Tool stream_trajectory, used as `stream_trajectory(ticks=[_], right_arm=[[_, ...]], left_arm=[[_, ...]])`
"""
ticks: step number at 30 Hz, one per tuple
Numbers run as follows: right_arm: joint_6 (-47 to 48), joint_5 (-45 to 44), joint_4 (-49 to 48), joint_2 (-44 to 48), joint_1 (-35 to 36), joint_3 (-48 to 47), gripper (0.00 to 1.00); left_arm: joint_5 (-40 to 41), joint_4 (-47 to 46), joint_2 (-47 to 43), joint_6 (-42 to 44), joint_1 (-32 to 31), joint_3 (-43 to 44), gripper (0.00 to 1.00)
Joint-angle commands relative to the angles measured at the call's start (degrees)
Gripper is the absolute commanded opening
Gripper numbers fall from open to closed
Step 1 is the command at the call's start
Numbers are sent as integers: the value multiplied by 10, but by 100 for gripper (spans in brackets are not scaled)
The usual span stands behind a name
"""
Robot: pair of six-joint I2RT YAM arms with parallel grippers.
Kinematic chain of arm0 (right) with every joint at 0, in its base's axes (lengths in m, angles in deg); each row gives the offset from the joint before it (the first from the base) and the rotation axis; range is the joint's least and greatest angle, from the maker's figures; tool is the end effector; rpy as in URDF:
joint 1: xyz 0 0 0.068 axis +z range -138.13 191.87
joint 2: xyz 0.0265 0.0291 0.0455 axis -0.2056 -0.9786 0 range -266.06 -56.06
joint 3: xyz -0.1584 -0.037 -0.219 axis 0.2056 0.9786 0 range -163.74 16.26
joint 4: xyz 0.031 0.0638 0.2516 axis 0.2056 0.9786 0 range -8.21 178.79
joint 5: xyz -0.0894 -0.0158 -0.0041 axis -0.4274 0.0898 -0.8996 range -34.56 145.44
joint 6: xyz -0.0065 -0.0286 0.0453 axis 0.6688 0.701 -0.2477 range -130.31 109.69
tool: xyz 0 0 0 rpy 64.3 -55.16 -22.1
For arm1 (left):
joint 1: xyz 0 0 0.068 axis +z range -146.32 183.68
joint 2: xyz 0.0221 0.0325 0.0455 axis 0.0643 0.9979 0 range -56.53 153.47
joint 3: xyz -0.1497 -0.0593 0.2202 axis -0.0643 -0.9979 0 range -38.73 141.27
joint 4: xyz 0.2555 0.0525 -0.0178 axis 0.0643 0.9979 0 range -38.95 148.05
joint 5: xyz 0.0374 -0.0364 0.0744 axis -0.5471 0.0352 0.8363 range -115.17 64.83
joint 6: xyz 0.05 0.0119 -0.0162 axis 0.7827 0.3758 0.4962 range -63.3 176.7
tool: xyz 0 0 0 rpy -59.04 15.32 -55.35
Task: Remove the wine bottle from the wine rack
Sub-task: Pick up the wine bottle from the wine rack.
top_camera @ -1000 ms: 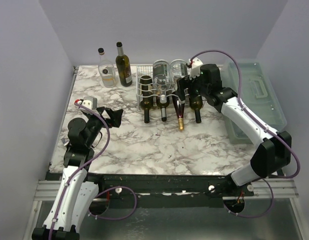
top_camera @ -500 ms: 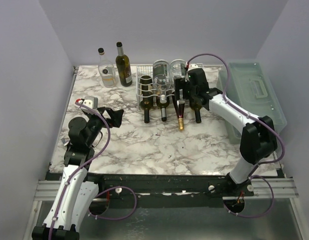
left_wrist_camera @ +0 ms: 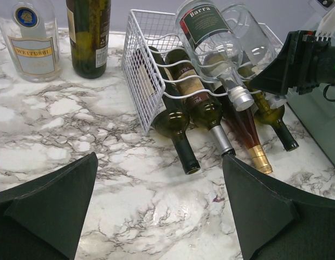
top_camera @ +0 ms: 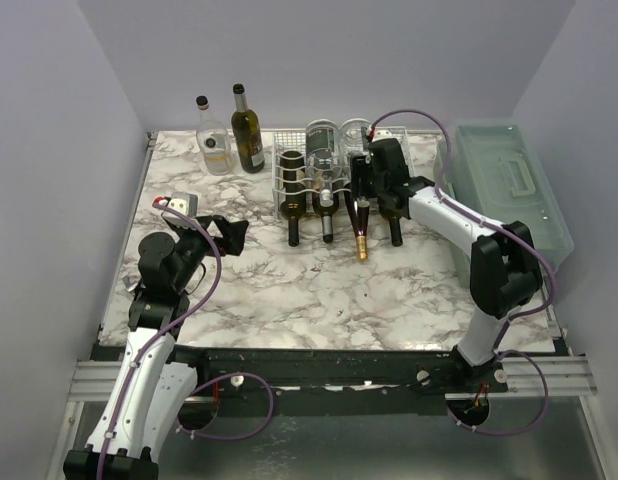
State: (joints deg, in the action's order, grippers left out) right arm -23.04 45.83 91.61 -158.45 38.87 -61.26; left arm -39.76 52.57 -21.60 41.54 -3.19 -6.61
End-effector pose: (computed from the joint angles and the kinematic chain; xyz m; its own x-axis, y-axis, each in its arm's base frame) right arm 0.3713 0.1827 0.2606 -0.5664 -0.0447 -0.8229 -0.2057 0.9746 0.0886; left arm 0.1570 -0.0280 0.3043 -0.1680 -0.2347 -0.9574 0.3329 0.9007 -0.2792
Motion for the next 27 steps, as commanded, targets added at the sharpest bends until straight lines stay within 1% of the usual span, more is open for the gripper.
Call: stream_trajectory(ticks=[1,8,13,16,21,27], right_arm=[[-18,-21,-22,-28,1,-29,63],[-31,-28,-15,-48,2,-45,48],[-35,-52,-24,-51,2,-36,48],[-41,-50,-22,-56,1,-37,50],[-43,-56,-24,-57,2,-30,51],[-46,-77,-36,-47,2,-12,50]], left_arm=[[-14,3,-3,2,-1,17,99],[-17,3,-2,1,-1,18,99],[-17,3,-2,1,-1,17,99],[-17,3,-1,1,0,18,99],[-16,3,-2,1,0,17,99],[-16,3,0,1,-1,18,99]])
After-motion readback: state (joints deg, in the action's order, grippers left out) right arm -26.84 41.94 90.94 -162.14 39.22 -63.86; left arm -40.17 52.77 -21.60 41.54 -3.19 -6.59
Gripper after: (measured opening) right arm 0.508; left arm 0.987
